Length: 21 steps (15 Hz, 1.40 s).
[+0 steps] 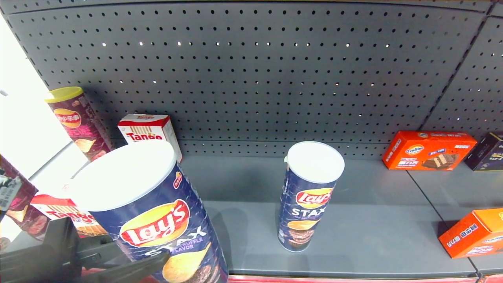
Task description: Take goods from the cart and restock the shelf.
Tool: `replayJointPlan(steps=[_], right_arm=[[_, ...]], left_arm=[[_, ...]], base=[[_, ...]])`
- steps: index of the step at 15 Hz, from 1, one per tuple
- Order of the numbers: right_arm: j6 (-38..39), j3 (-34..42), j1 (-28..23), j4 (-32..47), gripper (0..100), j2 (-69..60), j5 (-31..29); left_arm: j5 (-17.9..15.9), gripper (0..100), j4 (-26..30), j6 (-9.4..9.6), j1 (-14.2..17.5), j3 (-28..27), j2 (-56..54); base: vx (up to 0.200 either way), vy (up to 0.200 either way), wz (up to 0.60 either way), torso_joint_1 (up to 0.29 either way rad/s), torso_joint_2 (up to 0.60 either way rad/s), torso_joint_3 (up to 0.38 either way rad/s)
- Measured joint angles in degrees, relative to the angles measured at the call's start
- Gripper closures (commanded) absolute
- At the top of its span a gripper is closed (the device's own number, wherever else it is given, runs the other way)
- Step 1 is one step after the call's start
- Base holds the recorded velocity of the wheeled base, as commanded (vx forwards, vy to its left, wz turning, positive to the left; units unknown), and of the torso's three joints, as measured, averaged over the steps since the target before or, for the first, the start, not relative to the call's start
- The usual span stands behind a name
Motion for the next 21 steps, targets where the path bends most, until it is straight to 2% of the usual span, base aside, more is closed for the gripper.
replayJointPlan(steps=[1,2,4,6,10,15,21], right_arm=[[0.06,0.00,-0.05,0.04,0,0.00,-2.57],[-0.11,-0.05,-0.02,0.06,0,0.00,-1.43],[-0.52,-0.05,0.06,1.24,0,-0.01,7.98],[0.48,0.00,0.06,2.63,0,-0.01,7.16],[1.78,0.00,0.02,2.96,0,-0.04,5.81],[1.80,0.00,0.00,2.94,0,-0.04,5.77],[1.78,0.00,0.02,2.91,0,-0.01,5.77]], left_arm=[[-0.02,100,0.02,0.00,0.00,-0.02,-0.04],[-0.02,100,0.02,0.00,0.00,-0.05,-0.10],[-0.09,100,0.05,-0.02,0.00,-0.05,-0.23],[-0.06,100,0.05,-0.05,0.00,-0.02,-0.32],[0.38,100,0.02,-1.99,0.06,-0.52,-0.34],[1.21,100,0.13,-1.76,1.24,-2.51,0.44],[1.67,100,-0.33,-1.56,0.15,-5.64,4.55]], base=[[0.000,0.000,0.00,0.000,0.00,0.000],[0.000,0.000,0.00,0.000,0.00,0.000],[0.000,0.000,0.00,0.000,0.00,0.000],[0.000,0.000,0.00,0.000,0.00,0.000],[0.000,0.000,0.00,0.000,0.00,0.000],[0.000,0.000,0.00,0.000,0.00,0.000],[0.000,0.000,0.00,0.000,0.00,0.000]])
